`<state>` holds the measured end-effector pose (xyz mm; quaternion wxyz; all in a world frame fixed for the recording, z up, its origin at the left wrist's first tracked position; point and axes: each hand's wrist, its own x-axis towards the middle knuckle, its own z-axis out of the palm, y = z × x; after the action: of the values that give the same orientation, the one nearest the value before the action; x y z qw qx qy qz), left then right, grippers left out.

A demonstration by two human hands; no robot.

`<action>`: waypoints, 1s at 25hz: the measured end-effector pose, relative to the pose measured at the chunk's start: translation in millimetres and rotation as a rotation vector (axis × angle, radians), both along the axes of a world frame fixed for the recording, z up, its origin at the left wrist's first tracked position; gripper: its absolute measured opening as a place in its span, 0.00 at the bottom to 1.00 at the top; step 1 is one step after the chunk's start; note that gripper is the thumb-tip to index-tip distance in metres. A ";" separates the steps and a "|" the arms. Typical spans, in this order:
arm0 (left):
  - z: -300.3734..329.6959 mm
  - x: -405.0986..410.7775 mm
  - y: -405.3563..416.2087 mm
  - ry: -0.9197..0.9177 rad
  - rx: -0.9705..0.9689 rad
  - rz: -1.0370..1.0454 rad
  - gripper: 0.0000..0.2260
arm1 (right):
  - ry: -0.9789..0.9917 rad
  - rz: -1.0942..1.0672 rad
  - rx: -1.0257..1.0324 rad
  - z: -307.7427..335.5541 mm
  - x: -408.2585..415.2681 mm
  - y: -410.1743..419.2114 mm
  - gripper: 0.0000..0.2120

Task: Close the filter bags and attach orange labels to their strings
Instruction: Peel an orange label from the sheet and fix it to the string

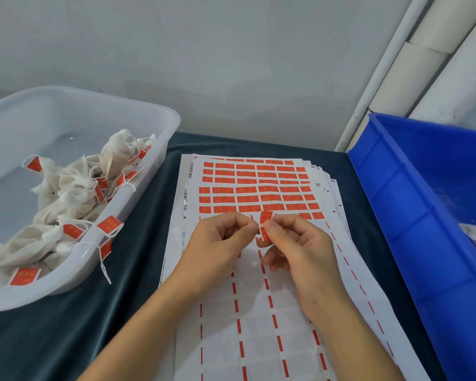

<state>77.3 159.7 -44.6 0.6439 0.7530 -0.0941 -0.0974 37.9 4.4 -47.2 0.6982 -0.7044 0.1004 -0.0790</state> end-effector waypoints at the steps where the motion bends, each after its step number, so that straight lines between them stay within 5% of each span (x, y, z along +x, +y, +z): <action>1: -0.2 0.0 0.0 -0.007 0.007 0.001 0.10 | -0.001 0.002 -0.008 -0.1 0.0 0.1 0.03; 25: -0.4 0.0 1.7 -0.009 0.022 0.045 0.09 | -0.104 -0.059 -0.292 0.4 -1.8 -7.4 0.09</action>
<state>77.3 161.3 -45.0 0.6373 0.7623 -0.0792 -0.0805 36.1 -3.0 -46.8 0.5901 -0.7900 0.0723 -0.1498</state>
